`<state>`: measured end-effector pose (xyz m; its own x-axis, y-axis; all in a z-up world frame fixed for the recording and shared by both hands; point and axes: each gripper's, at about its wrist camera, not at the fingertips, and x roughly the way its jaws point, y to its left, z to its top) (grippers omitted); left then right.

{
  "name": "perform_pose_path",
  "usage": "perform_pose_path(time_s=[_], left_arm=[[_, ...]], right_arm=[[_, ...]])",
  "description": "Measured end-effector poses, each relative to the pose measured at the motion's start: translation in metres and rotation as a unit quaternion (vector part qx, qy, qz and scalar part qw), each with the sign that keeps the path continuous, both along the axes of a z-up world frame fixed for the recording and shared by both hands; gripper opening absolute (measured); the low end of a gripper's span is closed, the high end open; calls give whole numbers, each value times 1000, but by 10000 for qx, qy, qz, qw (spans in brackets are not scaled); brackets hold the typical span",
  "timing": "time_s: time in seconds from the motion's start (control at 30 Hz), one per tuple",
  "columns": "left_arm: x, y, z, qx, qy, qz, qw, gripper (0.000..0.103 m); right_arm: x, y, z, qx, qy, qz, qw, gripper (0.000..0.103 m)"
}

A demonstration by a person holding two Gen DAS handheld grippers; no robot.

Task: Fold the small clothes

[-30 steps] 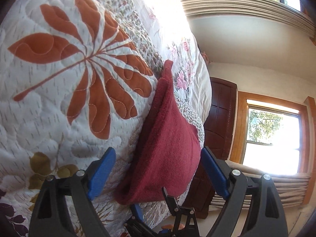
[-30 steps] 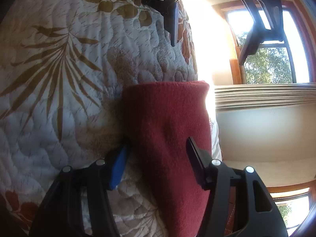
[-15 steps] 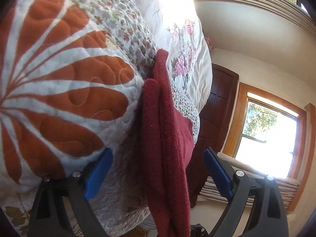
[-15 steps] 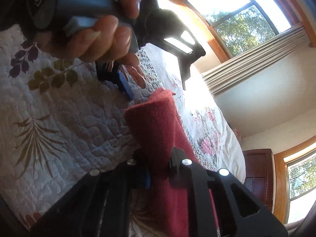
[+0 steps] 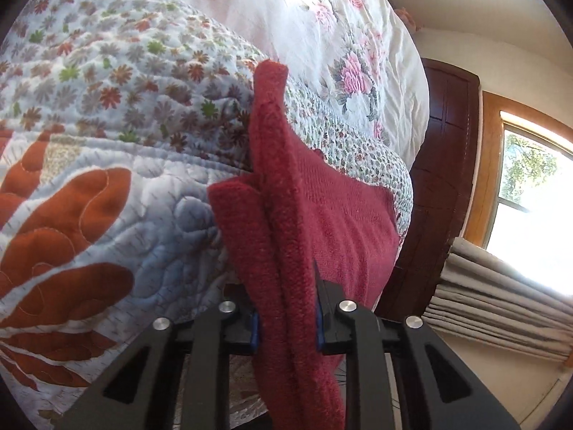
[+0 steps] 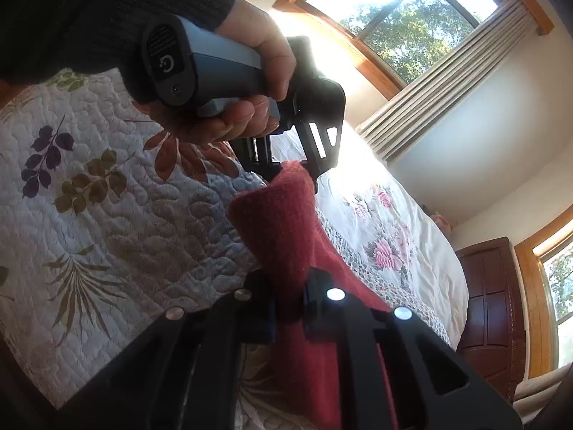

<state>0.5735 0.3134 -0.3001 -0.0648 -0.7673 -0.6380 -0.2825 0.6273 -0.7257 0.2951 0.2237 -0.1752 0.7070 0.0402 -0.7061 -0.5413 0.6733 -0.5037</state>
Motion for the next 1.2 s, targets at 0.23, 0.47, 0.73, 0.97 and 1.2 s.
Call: perform_pose_path(time_s=[0.23, 0.47, 0.73, 0.97, 1.2], left_arm=[[19, -38, 71, 320, -536, -188, 9979, 17], [43, -119, 137, 798, -1017, -668, 9894, 17], [44, -225, 161, 1320, -1220, -1383, 9739, 17], [35, -313, 146, 1658, -1139, -1897, 9610, 17], [30, -373, 104, 2078, -892, -2149, 9501, 17]], right_arm=[[18, -38, 42, 975, -119, -623, 9932, 9], [24, -104, 74, 2250, -99, -1523, 9623, 9], [27, -207, 79, 3601, 49, -2466, 8997, 9], [23, -286, 58, 4430, 267, -2980, 8451, 9], [23, -351, 19, 4999, 675, -3357, 7955, 9]])
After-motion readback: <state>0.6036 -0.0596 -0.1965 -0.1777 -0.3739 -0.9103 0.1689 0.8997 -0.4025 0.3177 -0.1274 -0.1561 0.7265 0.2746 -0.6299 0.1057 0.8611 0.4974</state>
